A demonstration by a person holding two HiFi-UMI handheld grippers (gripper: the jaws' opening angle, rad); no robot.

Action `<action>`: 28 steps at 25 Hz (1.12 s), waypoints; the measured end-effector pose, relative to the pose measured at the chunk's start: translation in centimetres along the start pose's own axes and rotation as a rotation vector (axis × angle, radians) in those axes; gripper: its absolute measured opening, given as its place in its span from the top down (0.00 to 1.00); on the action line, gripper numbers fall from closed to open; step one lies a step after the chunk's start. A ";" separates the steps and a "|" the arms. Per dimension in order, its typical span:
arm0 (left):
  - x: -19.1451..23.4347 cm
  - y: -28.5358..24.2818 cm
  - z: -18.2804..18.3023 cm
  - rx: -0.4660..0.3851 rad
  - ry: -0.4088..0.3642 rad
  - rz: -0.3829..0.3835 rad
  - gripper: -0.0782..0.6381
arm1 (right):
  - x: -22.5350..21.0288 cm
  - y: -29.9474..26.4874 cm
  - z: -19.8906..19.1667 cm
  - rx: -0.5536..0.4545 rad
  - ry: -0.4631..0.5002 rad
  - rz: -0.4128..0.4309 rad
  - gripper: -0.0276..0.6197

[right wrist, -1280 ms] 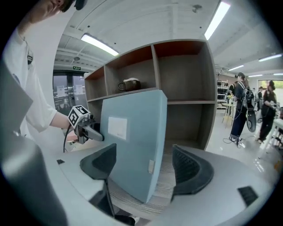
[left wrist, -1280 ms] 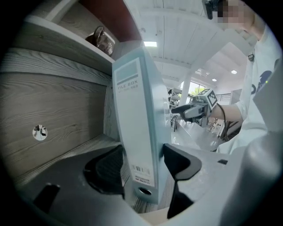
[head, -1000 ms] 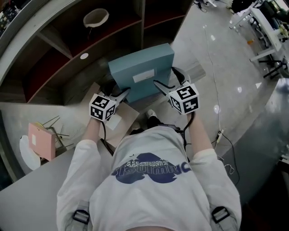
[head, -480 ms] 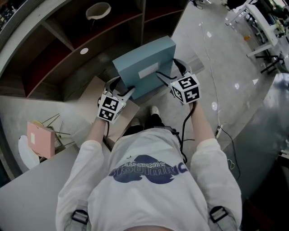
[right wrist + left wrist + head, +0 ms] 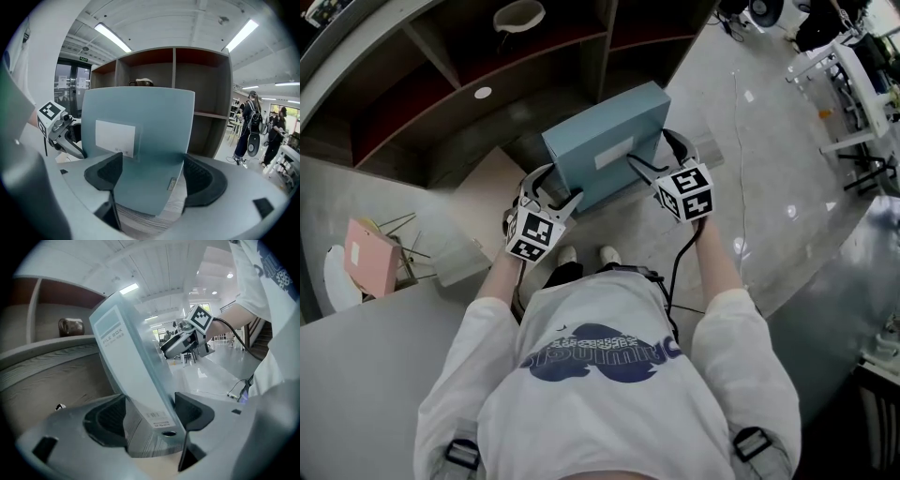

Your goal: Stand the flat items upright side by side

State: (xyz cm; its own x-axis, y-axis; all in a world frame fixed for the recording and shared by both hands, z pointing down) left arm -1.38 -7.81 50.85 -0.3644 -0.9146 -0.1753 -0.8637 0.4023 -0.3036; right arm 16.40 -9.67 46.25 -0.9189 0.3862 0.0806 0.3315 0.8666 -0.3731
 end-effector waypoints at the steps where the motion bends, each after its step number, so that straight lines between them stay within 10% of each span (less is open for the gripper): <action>1: -0.3 -0.2 0.2 0.002 -0.015 0.017 0.45 | -0.3 0.1 -0.1 -0.006 0.008 0.010 0.37; 28: -5.4 -3.2 3.1 0.058 -0.008 0.268 0.45 | -4.1 -4.0 -0.8 -0.046 0.053 0.385 0.38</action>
State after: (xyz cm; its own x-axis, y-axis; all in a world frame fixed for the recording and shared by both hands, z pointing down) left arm 4.41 -4.00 49.91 -0.5744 -0.7749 -0.2640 -0.7154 0.6319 -0.2983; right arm 19.02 -14.47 48.17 -0.7133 0.7008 -0.0091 0.6604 0.6677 -0.3435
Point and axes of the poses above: the fingertips, and each gripper's own axes: y backward along the fingers, x to its left, z out of its top, the point moved 2 cm from there along y, backward along the fingers, and after that the axes turned 9 degrees about -x, right-handed, at the moved point
